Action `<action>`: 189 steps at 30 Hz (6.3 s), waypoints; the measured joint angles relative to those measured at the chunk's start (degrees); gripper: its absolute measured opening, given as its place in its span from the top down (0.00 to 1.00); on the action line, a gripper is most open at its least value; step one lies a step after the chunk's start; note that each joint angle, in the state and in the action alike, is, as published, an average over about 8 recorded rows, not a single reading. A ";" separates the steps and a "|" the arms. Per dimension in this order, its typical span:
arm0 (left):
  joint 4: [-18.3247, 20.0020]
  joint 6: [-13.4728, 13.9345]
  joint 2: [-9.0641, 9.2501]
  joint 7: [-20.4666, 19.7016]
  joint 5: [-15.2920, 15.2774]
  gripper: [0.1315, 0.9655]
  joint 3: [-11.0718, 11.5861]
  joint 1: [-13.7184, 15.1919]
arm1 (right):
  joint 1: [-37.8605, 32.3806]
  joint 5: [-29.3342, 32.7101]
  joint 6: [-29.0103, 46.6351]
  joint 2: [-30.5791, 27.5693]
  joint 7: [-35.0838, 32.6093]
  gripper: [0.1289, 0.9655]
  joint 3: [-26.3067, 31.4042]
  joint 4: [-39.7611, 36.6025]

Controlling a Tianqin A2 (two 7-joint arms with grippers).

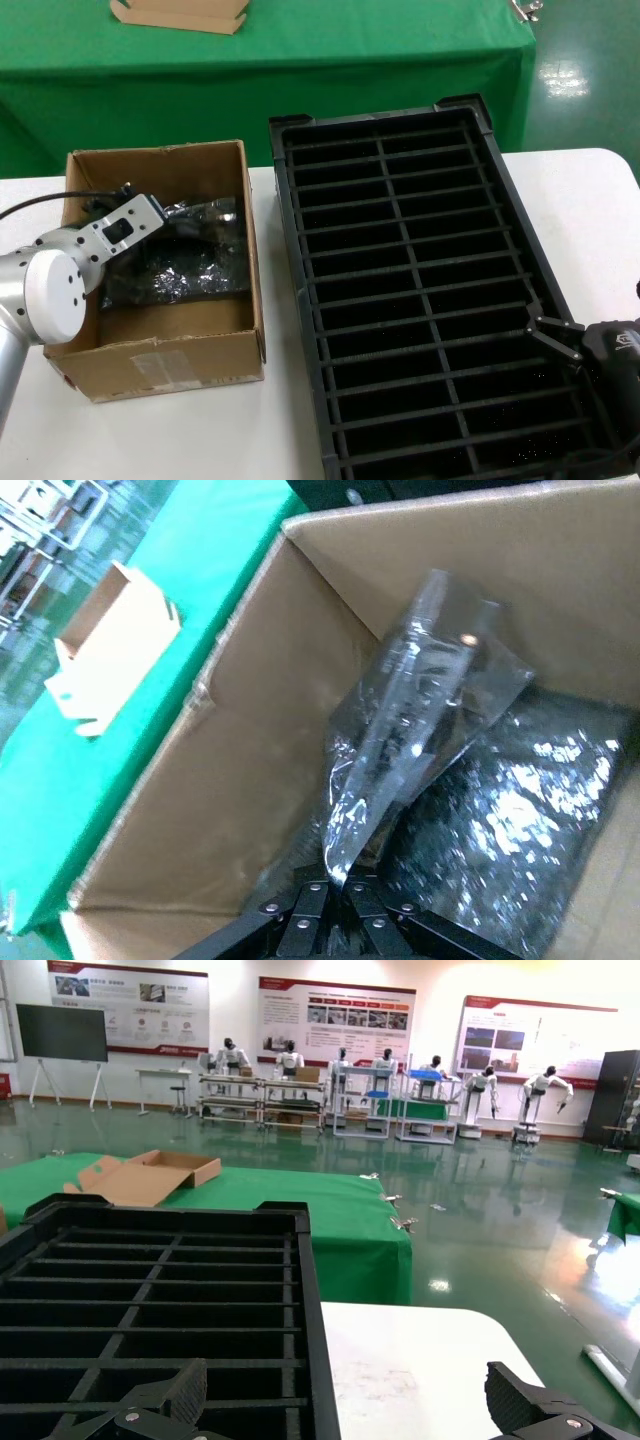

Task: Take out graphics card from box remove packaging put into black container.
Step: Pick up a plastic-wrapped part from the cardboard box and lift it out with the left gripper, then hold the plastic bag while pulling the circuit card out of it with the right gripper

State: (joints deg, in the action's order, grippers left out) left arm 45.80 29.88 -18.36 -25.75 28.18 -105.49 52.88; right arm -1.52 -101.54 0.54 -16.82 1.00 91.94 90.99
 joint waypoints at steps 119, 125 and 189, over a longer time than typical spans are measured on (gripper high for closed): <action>59.07 0.15 -14.50 3.26 36.66 0.99 30.71 -44.51 | -34.43 6.23 17.07 16.63 -11.21 0.54 26.73 -19.58; 56.92 -0.82 -14.96 3.82 38.04 0.99 29.93 -42.98 | -33.68 6.42 17.30 16.70 -10.53 0.70 27.83 -19.11; 54.98 -2.25 -18.99 7.55 43.93 0.99 21.22 -38.06 | -34.02 5.44 20.69 16.77 -13.43 0.69 28.70 -22.88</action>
State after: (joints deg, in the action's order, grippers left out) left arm 100.78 27.62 -37.35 -18.20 72.11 -84.27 14.82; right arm -35.54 -96.10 21.24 -0.05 -12.43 120.64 68.11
